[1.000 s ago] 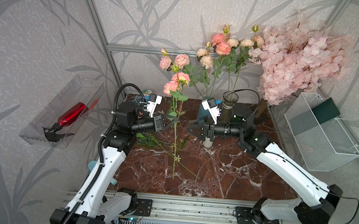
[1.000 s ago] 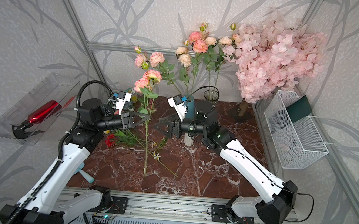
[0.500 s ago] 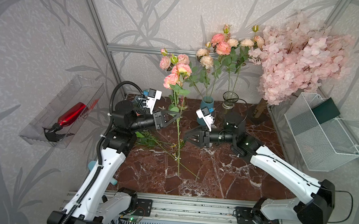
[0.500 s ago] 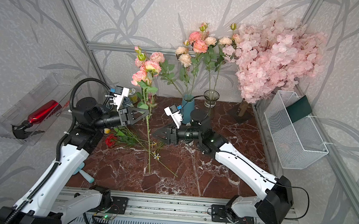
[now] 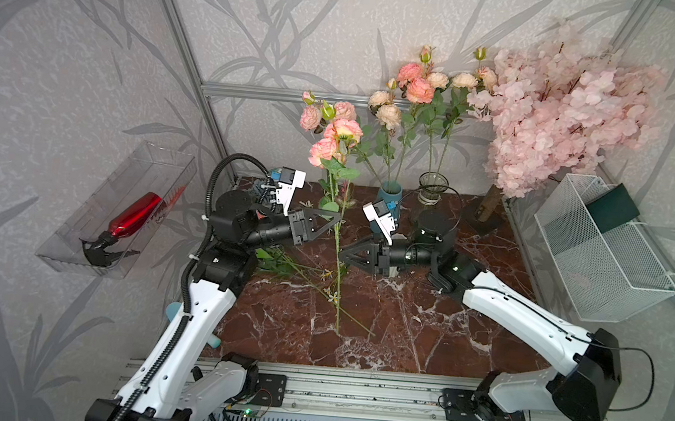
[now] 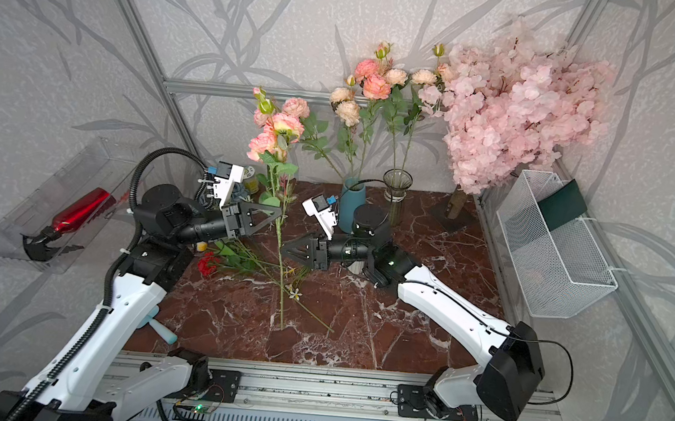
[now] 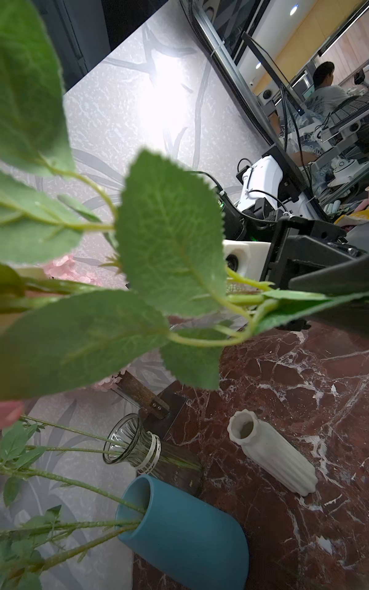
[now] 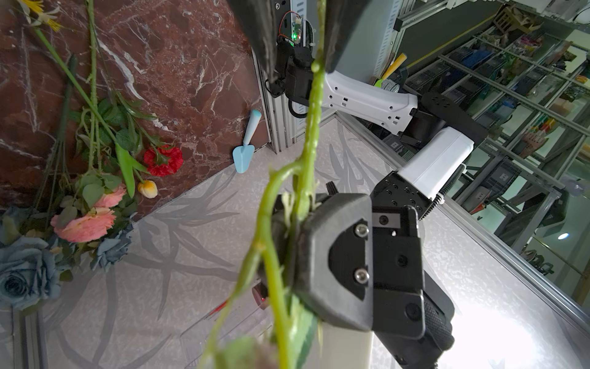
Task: Place the pink flowers into the vase
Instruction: Pick up the flower at the center of the board.
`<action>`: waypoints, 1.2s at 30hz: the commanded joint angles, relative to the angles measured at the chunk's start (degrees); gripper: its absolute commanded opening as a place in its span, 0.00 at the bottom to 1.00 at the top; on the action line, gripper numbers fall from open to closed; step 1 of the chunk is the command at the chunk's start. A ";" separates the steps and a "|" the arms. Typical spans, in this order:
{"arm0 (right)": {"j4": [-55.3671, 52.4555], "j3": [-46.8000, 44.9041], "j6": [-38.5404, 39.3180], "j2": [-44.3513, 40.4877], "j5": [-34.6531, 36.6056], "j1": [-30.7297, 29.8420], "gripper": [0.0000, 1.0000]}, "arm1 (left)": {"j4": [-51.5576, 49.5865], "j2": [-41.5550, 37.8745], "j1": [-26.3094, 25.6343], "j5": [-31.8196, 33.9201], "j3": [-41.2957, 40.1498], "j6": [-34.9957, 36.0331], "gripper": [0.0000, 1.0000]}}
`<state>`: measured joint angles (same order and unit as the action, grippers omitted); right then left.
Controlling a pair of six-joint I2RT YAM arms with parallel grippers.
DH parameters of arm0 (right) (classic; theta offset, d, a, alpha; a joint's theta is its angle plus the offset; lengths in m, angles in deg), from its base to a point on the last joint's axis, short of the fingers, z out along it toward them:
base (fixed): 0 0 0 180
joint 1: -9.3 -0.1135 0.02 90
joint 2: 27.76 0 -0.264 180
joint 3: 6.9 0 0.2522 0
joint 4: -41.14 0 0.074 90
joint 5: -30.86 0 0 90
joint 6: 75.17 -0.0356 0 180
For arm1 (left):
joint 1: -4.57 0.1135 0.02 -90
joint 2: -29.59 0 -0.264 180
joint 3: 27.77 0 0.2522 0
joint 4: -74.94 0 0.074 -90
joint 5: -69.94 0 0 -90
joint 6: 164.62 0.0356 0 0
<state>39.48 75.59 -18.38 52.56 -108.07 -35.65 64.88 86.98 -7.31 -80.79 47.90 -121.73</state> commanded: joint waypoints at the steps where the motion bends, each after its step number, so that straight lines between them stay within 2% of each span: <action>1: 4.55 2.24 -1.02 0.55 -1.10 -0.26 0.26 | 1.70 -1.29 -0.41 -0.51 0.84 0.14 0.00; 7: 4.61 3.39 -0.88 1.58 -0.86 -0.23 0.22 | 1.02 -1.75 -0.68 -0.33 0.70 0.47 0.00; 16: 9.17 3.98 -2.96 3.68 -2.19 -0.25 0.10 | -0.33 -2.17 -1.08 -0.24 0.90 1.37 0.00; 22: 9.16 3.57 -4.52 3.54 -2.70 -0.23 0.01 | -4.57 -2.01 -1.22 0.51 2.10 4.72 0.00; 28: 7.21 2.16 -1.51 1.22 -0.73 -0.23 0.00 | -9.30 -1.75 -1.22 1.70 3.82 7.63 0.01; 32: 3.32 2.25 2.05 -0.12 1.16 -0.27 0.00 | -11.35 -1.48 -1.22 2.22 4.25 8.58 0.18; 36: -2.10 2.48 7.01 -1.96 4.36 -0.23 0.00 | -16.93 -1.76 -1.18 4.80 5.20 12.66 0.42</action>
<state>40.70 77.73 -16.57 53.69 -106.69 -35.72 52.60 85.93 -8.28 -77.60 51.05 -112.62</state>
